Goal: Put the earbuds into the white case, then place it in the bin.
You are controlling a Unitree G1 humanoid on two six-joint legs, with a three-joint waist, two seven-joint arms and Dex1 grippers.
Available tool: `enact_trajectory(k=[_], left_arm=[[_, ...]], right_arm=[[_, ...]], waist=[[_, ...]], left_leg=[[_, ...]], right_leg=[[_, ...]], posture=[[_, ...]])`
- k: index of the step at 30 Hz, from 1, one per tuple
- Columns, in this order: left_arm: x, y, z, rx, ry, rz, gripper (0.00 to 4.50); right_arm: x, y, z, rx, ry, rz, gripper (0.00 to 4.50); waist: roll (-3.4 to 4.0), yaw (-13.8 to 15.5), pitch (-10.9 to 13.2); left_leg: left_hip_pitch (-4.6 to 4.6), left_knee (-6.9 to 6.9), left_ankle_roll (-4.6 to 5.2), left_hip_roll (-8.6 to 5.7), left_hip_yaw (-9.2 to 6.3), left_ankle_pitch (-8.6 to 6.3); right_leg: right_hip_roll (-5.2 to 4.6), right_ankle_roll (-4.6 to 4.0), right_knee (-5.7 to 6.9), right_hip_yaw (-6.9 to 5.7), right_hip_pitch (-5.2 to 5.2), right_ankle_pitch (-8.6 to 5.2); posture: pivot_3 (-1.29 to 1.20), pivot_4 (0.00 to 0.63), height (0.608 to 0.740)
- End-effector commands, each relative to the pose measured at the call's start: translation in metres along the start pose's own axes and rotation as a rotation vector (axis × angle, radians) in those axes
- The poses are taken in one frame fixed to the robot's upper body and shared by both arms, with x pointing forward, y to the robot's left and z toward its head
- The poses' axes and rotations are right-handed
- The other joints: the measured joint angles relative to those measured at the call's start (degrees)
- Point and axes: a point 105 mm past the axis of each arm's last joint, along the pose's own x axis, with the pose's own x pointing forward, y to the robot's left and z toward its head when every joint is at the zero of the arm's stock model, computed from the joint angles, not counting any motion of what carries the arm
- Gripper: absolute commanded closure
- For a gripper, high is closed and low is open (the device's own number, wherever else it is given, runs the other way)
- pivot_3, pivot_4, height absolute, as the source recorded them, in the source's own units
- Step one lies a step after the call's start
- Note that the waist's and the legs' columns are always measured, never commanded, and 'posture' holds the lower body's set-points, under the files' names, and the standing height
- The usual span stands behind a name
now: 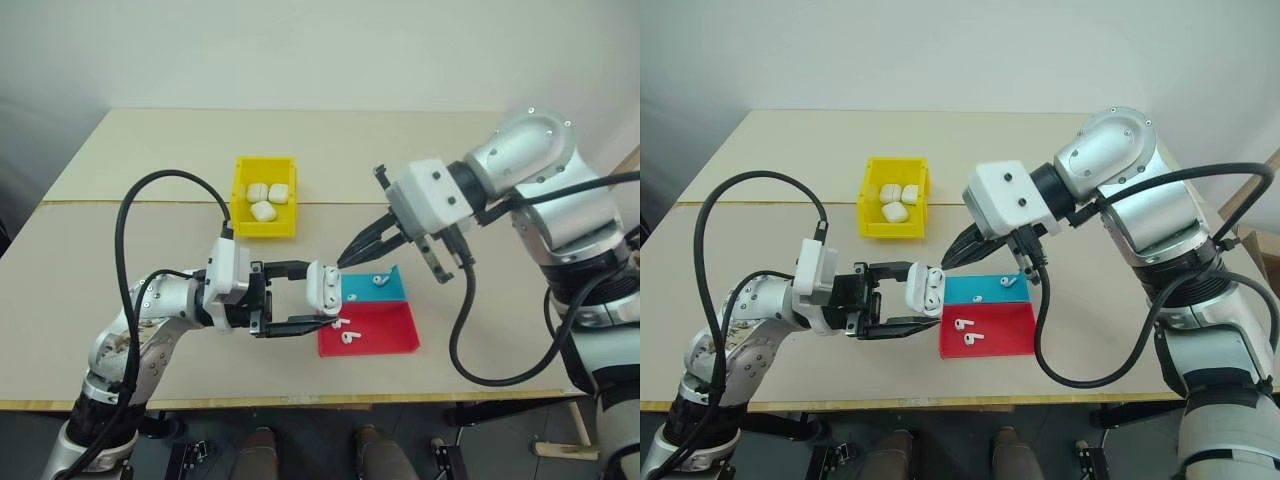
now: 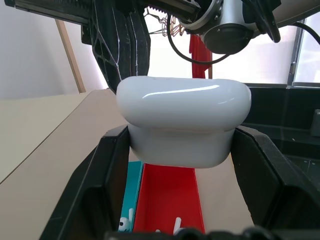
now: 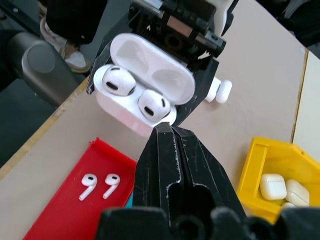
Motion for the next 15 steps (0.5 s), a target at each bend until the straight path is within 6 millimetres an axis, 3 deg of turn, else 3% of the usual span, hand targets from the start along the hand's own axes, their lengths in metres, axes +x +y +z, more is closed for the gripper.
enact_trajectory(k=[1,15], left_arm=[[0.003,-0.001,0.009,0.05,-0.027,-0.018,1.7],[0.006,-0.003,0.007,0.051,-0.021,-0.017,1.7]], right_arm=[[-0.009,-0.005,0.027,-0.079,-0.046,-0.002,4.49],[0.027,-0.015,0.035,-0.133,-0.11,0.092,4.49]], waist=[[0.0,0.05,0.0],[0.0,0.0,0.0]], left_leg=[[0.0,0.0,0.0,0.0,0.0,0.0],[0.0,0.01,0.0,0.0,-0.01,0.0]], right_leg=[[0.0,0.0,0.0,0.0,0.0,0.0],[0.01,0.0,0.02,-0.01,0.0,0.0]], posture=[[0.0,0.15,0.74],[0.0,0.15,0.74]])
